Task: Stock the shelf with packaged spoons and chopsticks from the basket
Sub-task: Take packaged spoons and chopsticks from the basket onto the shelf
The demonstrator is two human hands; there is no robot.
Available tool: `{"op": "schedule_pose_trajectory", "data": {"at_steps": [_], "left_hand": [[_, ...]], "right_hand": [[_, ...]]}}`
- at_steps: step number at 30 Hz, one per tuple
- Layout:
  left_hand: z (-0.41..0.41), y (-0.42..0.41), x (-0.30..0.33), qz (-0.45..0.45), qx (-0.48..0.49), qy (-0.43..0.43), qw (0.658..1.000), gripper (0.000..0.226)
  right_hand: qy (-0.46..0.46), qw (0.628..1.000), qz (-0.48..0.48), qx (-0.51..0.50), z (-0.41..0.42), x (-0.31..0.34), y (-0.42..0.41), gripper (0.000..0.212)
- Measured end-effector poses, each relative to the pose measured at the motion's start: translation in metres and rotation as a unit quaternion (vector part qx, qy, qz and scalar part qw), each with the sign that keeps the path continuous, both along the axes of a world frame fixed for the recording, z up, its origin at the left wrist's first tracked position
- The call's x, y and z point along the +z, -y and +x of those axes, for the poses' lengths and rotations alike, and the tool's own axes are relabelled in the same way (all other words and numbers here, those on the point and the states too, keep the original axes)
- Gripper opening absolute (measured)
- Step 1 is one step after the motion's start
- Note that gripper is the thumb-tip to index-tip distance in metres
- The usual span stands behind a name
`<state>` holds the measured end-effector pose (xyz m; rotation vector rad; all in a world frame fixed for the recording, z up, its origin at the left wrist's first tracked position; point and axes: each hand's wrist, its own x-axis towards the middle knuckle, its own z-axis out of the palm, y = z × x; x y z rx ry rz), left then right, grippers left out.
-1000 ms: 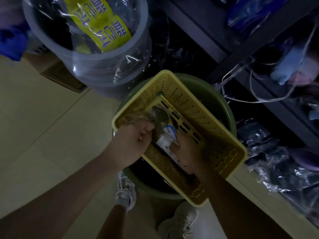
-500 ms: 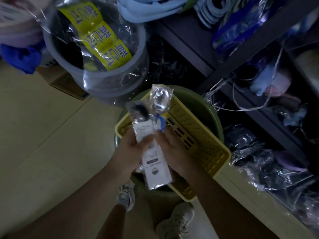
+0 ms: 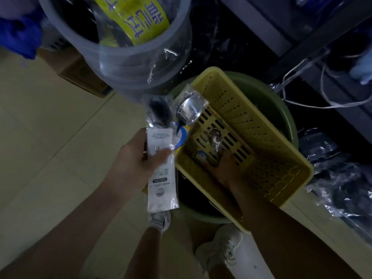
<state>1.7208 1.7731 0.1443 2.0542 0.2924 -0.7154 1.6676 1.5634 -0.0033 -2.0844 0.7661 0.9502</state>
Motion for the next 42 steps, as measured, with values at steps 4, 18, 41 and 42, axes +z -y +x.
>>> {"op": "schedule_pose_trajectory", "data": {"at_steps": [4, 18, 41, 42], "left_hand": [[0.001, 0.003, 0.000, 0.023, -0.022, 0.019, 0.999, 0.021], [0.003, 0.011, 0.003, 0.072, -0.088, 0.071, 0.991, 0.024], [0.008, 0.095, 0.293, -0.261, -0.036, 0.090, 0.960, 0.015], [0.010, 0.102, 0.314, -0.280, -0.048, 0.096, 0.954, 0.018]], "right_hand": [[-0.043, 0.994, 0.049, -0.087, 0.001, 0.001, 0.001, 0.088], [-0.113, 0.969, 0.207, -0.071, 0.016, 0.051, -0.008, 0.043], [0.284, 0.895, 0.248, -0.240, 0.029, 0.459, 0.026, 0.031], [0.301, 0.890, 0.228, -0.256, 0.028, 0.475, 0.028, 0.027]]}}
